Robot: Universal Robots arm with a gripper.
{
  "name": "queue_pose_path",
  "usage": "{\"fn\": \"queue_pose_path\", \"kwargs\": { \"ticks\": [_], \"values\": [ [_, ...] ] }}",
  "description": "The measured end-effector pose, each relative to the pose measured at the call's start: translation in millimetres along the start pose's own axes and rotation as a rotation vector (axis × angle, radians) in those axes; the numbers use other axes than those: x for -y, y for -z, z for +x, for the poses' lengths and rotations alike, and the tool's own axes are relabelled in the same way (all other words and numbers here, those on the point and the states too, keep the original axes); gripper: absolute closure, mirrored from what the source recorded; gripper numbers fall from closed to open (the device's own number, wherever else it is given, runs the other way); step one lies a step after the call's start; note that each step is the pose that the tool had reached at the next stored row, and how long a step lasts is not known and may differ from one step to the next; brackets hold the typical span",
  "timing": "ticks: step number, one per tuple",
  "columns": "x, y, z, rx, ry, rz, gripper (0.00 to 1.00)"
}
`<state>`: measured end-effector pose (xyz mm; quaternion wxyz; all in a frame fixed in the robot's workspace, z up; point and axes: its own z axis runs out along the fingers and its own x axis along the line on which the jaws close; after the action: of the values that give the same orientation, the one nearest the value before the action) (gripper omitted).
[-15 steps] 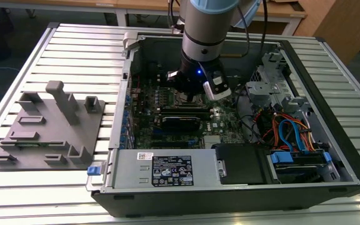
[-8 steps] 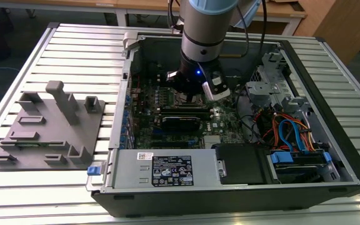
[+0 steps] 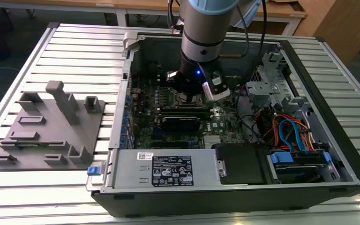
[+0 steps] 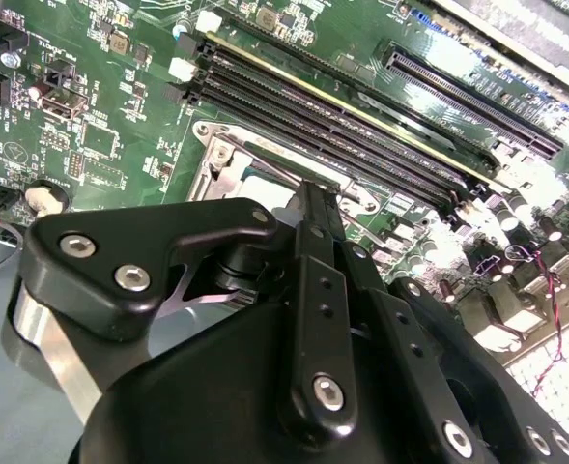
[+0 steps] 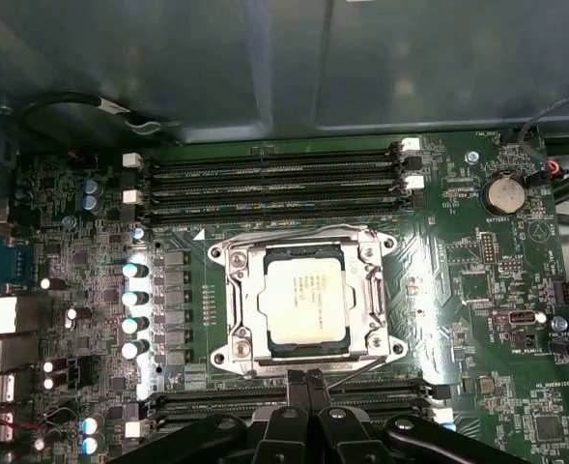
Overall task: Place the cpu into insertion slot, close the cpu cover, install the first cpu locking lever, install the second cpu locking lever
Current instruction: 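Install the second cpu locking lever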
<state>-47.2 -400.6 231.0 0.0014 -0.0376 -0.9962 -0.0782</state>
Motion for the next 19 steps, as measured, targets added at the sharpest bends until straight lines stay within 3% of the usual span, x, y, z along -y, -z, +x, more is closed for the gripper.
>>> {"fn": "queue_pose_path", "kwargs": {
  "ticks": [2, 6, 9, 14, 19],
  "values": [
    [0.2, 0.1, 0.0, -0.0003, 0.0, -0.0044, 0.9],
    [4.5, 0.8, -0.3, -0.002, 0.0, -0.0275, 0.9],
    [8.0, 1.4, 1.8, -0.0024, 0.0, -0.0307, 0.9],
    [9.5, 0.0, 14.4, -0.003, 0.0, -0.0389, 0.9],
    [13.9, -0.9, 18.1, -0.004, 0.0, -0.0527, 0.9]
  ]
}}
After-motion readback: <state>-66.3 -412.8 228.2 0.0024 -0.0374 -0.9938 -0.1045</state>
